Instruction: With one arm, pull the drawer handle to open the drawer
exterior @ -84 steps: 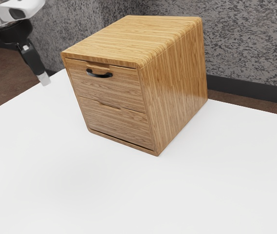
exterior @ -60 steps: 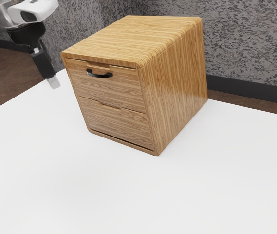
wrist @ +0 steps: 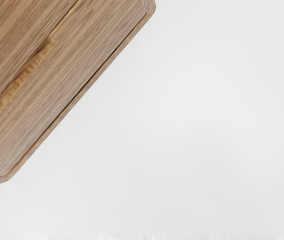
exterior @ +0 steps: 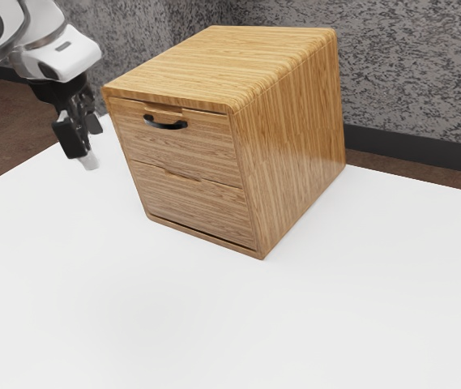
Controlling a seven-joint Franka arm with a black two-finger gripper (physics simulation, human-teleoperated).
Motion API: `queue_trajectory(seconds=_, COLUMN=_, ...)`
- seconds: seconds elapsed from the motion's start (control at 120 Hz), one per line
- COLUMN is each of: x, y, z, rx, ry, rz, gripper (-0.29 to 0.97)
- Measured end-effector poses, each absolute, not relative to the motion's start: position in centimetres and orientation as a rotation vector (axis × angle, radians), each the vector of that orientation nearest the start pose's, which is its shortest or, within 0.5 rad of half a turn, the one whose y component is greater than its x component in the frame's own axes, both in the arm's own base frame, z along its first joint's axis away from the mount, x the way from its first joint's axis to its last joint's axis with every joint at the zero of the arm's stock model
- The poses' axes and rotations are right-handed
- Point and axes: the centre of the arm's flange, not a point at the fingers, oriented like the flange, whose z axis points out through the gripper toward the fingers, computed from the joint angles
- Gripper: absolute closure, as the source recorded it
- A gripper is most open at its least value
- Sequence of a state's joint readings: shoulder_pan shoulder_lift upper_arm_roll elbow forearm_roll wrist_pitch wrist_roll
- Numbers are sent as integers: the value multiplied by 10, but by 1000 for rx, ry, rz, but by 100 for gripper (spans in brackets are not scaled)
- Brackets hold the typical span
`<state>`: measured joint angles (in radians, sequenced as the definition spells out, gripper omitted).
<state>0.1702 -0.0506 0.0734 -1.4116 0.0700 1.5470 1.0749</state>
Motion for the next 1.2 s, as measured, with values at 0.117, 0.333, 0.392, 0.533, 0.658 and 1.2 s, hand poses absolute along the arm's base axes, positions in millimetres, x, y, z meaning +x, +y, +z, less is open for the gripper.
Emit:
queue_trajectory(seconds=0.117, x=527, y=133, z=723, rx=-2592, ry=1337, rz=-179, gripper=0)
queue_trajectory(seconds=0.333, x=561, y=81, z=714, rx=-2336, ry=1680, rz=-248, gripper=9)
queue_trajectory(seconds=0.392, x=565, y=65, z=714, rx=-2272, ry=1758, rz=-267, gripper=12)
queue_trajectory(seconds=0.533, x=570, y=29, z=715, rx=-2125, ry=1916, rz=-302, gripper=15)
queue_trajectory(seconds=0.658, x=571, y=2, z=717, rx=-2015, ry=2025, rz=-328, gripper=17)
queue_trajectory(seconds=1.2, x=576, y=-2, z=711, rx=-1846, ry=2177, rz=-294, gripper=18)
